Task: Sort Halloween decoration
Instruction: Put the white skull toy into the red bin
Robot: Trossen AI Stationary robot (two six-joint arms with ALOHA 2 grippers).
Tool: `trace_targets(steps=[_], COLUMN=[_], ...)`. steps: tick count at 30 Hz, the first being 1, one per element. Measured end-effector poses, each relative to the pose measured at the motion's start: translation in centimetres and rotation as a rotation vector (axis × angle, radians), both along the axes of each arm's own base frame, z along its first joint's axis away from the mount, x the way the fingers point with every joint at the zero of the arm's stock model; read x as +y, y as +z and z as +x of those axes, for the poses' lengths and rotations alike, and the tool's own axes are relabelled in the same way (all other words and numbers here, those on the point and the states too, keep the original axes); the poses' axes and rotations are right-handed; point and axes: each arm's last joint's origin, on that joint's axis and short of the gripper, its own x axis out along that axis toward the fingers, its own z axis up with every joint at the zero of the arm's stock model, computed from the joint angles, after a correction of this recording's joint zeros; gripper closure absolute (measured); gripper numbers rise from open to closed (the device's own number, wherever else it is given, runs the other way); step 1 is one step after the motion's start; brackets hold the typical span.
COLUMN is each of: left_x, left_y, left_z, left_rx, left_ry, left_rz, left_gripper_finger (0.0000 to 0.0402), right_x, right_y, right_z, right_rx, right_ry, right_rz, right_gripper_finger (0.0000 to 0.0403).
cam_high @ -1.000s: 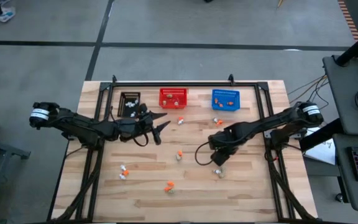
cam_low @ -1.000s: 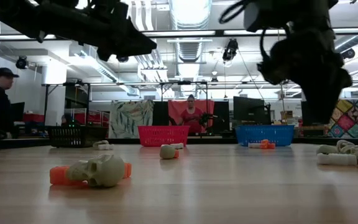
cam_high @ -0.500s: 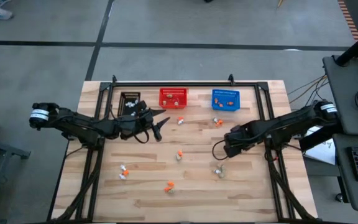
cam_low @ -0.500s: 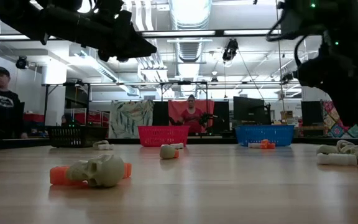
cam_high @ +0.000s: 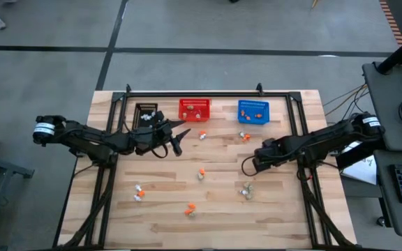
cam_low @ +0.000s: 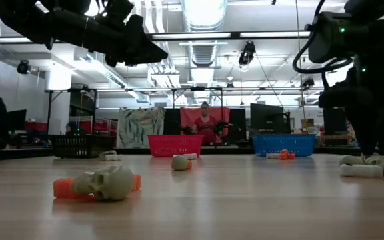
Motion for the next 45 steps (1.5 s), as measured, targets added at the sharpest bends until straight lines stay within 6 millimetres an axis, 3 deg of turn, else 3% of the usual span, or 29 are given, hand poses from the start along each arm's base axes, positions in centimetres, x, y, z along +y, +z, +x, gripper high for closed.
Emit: trace_targets(steps=[12, 24, 33, 45], left_x=[0.0, 0.0, 0.0, 0.0], left_y=[0.0, 0.0, 0.0, 0.1], left_z=[0.0, 0.0, 0.0, 0.0], left_rx=[0.000, 0.000, 0.000, -0.018], left_ry=[0.000, -0.001, -0.001, -0.001], left_rz=[0.000, 0.000, 0.000, -0.007], left_gripper_finger=[0.0240, 0.0240, 0.0240, 0.0240], right_x=[-0.5, -0.5, -0.5, -0.3], right_y=[-1.5, -1.6, -1.6, 0.9], right_z=[-0.4, -0.4, -0.4, 1.5], right_rx=[-0.033, -0.037, -0.039, -0.156], right_ry=[-0.034, -0.037, -0.024, 0.077], right_rz=[-0.021, -0.021, -0.020, 0.009], right_gripper_finger=[0.0242, 0.0301, 0.0307, 0.0307])
